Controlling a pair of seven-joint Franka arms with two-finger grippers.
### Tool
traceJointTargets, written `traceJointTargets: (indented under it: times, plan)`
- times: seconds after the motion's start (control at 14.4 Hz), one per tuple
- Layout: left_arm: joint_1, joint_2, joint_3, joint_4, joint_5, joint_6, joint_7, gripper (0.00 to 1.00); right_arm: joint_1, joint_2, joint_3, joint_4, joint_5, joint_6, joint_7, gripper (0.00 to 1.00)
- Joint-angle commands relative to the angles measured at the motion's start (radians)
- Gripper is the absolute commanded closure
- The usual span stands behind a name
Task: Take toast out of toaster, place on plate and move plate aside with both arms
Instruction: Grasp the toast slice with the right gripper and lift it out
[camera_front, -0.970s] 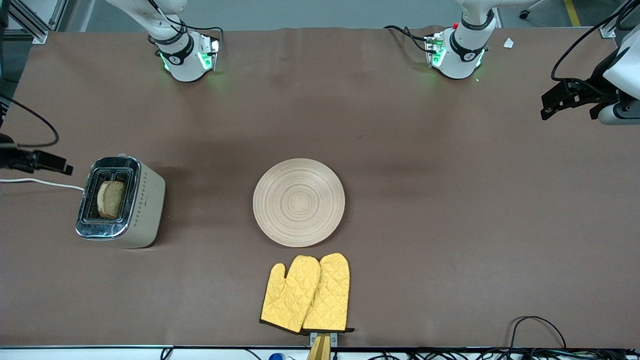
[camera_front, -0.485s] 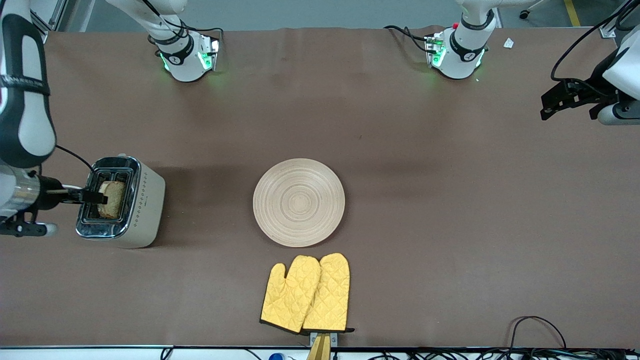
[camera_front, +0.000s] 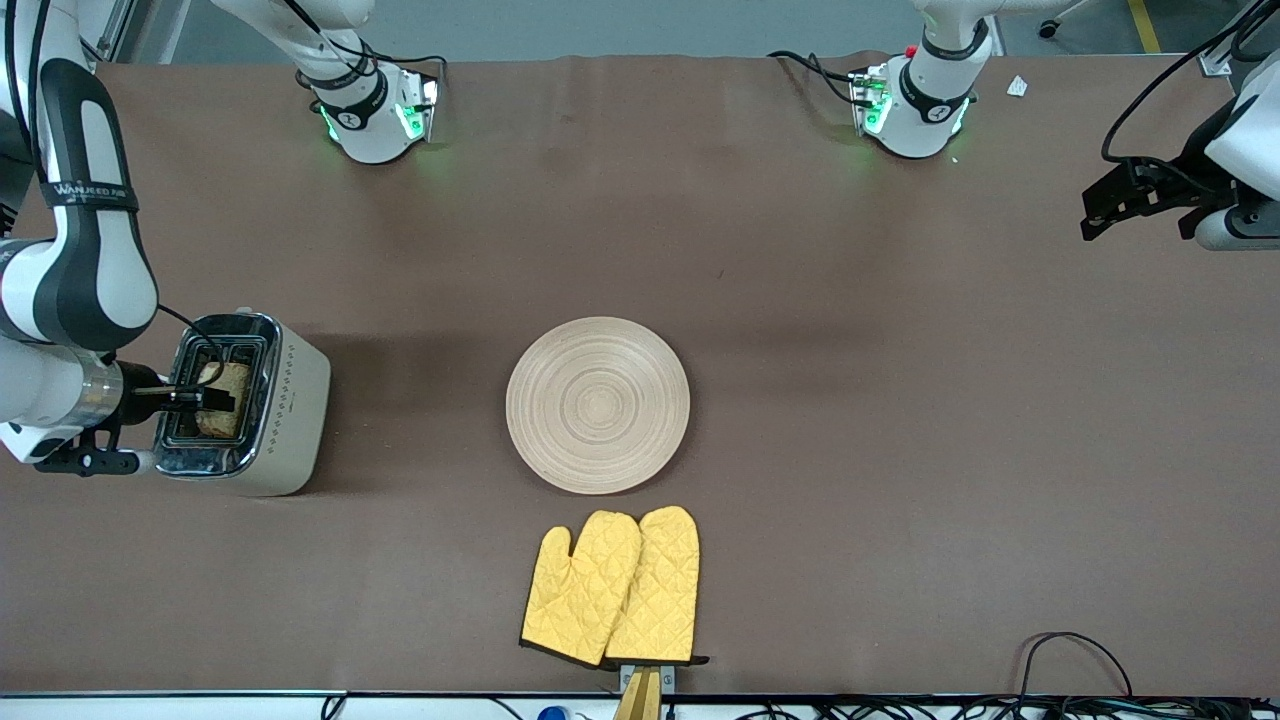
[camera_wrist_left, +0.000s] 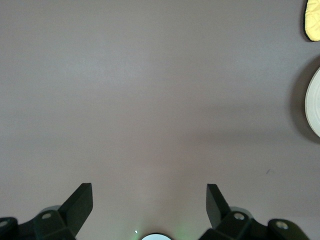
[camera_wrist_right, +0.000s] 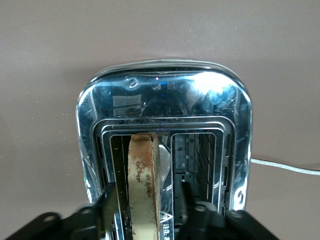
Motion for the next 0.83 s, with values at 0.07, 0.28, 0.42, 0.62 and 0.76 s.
traceJointTargets:
  times: [0.07, 0.28, 0.42, 0.62, 0.76]
  plan:
    - [-0.002, 0.006, -0.002, 0.014, 0.020, -0.012, 0.006, 0.00, 0.001, -0.024, 0.005, -0.019, -0.019, -0.006, -0.005, 0.76]
    - [-0.002, 0.006, -0.001, 0.014, 0.020, -0.012, 0.006, 0.00, 0.001, -0.030, 0.005, -0.010, -0.021, -0.016, -0.003, 0.85]
    - [-0.004, 0.006, -0.001, 0.014, 0.020, -0.010, 0.003, 0.00, 0.002, -0.046, 0.006, 0.033, -0.021, -0.074, 0.000, 0.90]
    - [-0.002, 0.006, -0.002, 0.014, 0.018, -0.009, 0.004, 0.00, 0.018, -0.080, 0.009, 0.148, -0.054, -0.212, 0.001, 0.90]
    - [-0.004, 0.006, -0.002, 0.016, 0.018, -0.009, 0.004, 0.00, 0.063, -0.080, 0.013, 0.237, -0.117, -0.289, 0.006, 0.90]
